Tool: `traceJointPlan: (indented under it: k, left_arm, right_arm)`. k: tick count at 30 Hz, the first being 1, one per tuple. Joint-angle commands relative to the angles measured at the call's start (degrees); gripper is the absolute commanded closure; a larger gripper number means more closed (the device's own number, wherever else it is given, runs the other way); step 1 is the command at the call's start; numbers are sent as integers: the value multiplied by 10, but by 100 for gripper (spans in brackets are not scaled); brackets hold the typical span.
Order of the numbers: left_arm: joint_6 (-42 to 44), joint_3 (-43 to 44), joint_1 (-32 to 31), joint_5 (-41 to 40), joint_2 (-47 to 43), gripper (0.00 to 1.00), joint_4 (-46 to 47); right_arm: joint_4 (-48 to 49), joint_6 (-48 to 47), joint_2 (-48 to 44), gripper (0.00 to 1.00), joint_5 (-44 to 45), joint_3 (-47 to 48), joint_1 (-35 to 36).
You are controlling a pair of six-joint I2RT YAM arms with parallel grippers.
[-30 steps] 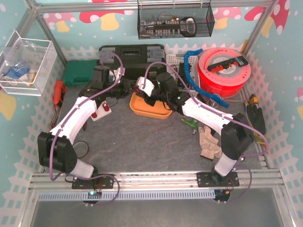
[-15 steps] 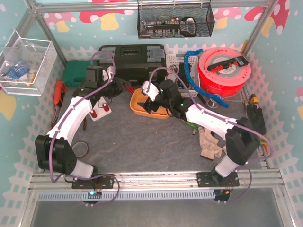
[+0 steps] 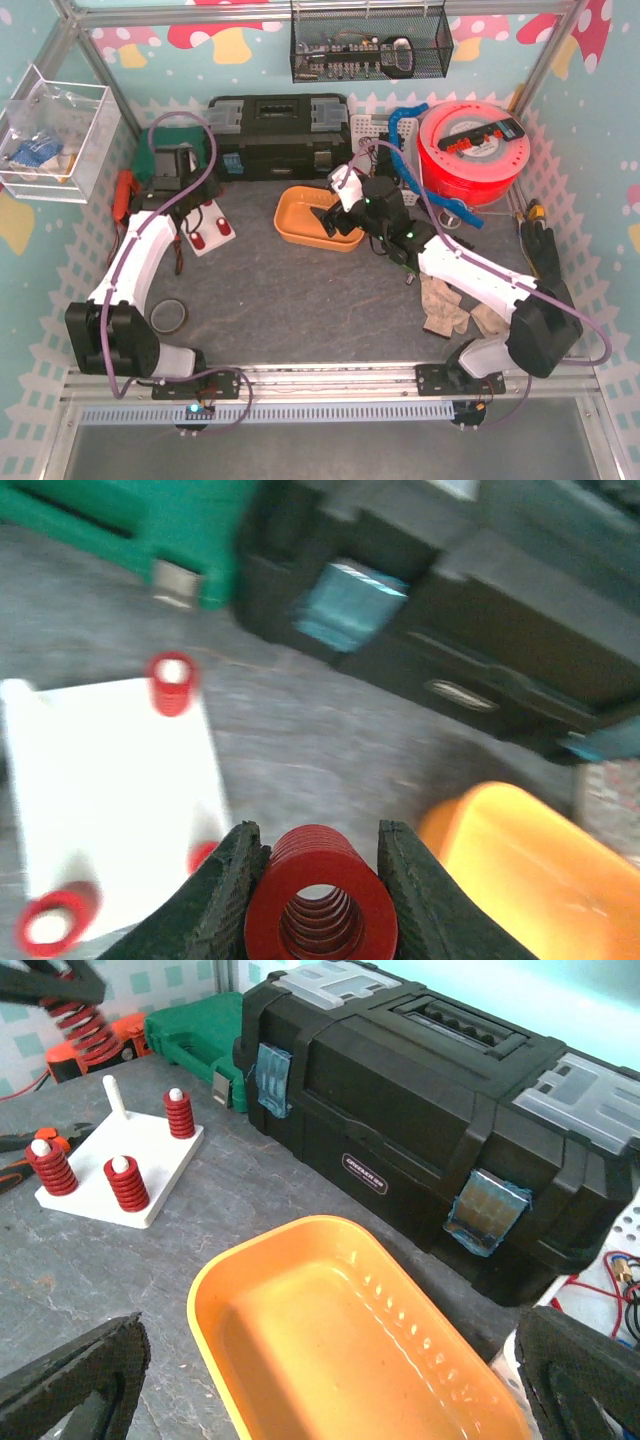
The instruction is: Install the large spring
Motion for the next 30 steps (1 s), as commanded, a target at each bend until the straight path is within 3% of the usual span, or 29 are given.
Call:
traceJointPlan:
  k: [1, 19, 30]
  left_arm:
    - [43, -18, 42, -79, 19, 100, -1]
    - [64, -47, 104, -181, 130, 100, 127]
    - [72, -4, 135, -169, 180, 100, 153]
  right_arm:
    - [-7, 36, -35, 1, 13, -19, -5]
    - [-72, 77, -135, 1, 22, -63, -12]
    - [-82, 69, -116, 1, 39, -40, -12]
